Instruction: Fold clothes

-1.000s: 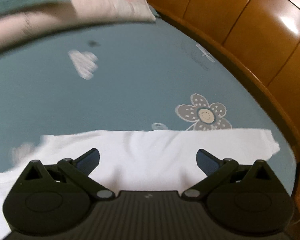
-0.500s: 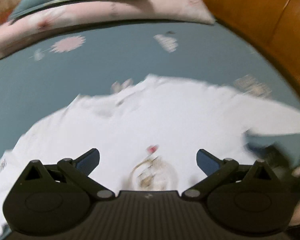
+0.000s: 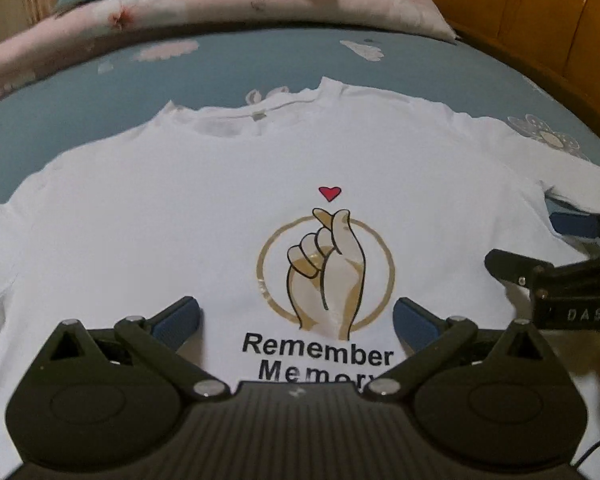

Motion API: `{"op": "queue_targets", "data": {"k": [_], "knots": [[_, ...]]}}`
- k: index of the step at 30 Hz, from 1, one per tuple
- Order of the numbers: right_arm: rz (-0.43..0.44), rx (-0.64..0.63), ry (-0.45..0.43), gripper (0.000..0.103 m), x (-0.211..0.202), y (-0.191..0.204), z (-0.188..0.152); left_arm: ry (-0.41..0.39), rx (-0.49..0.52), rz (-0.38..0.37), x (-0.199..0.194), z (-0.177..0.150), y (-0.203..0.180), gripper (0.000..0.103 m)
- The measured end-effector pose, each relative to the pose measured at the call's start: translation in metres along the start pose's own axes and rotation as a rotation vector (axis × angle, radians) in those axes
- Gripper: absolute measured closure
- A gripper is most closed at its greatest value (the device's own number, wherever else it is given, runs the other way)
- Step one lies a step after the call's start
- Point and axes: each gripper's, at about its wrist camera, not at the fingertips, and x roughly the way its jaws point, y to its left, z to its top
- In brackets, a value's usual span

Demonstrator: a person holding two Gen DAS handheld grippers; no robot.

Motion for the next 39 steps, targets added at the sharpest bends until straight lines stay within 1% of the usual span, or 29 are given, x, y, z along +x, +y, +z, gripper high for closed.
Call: {"op": "queue_targets", "data": {"k": [2,4,6,10,14,17,19,21,23,25,30,37,39], "knots": [[-0.006,-0.001,-0.002,0.0,0.0,0.001,0.0,-0.02,-0.015,0.001,-0.001,-0.004,0.001,0.001],[-0.012,0.002,-0.008,0.0,0.001,0.002,-0.001,-0.029,-0.008,0.003,-0.002,-0.006,0.0,0.001],[-0.014,0.002,-0.013,0.0,0.001,0.002,-0.001,-0.016,0.004,0.005,-0.004,-0.005,0.001,0.001],[-0.015,0.003,-0.02,0.0,0.002,0.002,-0.001,-0.012,-0.019,0.028,-0.022,0.003,0.023,0.001],[-0.014,0.004,-0.021,0.0,0.002,0.001,-0.001,-0.026,-0.093,0.06,-0.053,0.015,0.071,0.001],[-0.012,0.004,-0.02,0.0,0.002,0.001,-0.001,0.011,-0.189,0.079,-0.07,0.028,0.12,0.001],[-0.01,0.003,-0.018,0.0,0.002,0.001,-0.001,0.024,-0.241,0.121,-0.077,0.034,0.153,0.001],[-0.01,0.004,-0.018,0.0,0.002,0.001,-0.001,0.026,-0.28,0.136,-0.081,0.035,0.183,0.001],[-0.009,0.004,-0.017,0.0,0.002,0.0,-0.001,0.023,-0.336,0.123,-0.077,0.031,0.209,0.001],[-0.009,0.004,-0.016,0.0,0.002,0.0,0.0,0.008,-0.398,0.111,-0.071,0.025,0.226,0.001],[-0.009,0.004,-0.016,0.0,0.003,0.001,0.0,-0.016,-0.491,0.065,-0.055,0.013,0.241,0.001],[-0.01,0.004,-0.018,0.0,0.003,0.001,0.0,0.054,-0.562,0.052,-0.041,-0.015,0.243,0.001],[-0.01,0.004,-0.018,0.0,0.003,0.001,0.0,0.065,-0.543,0.049,-0.045,-0.015,0.241,0.001]]}}
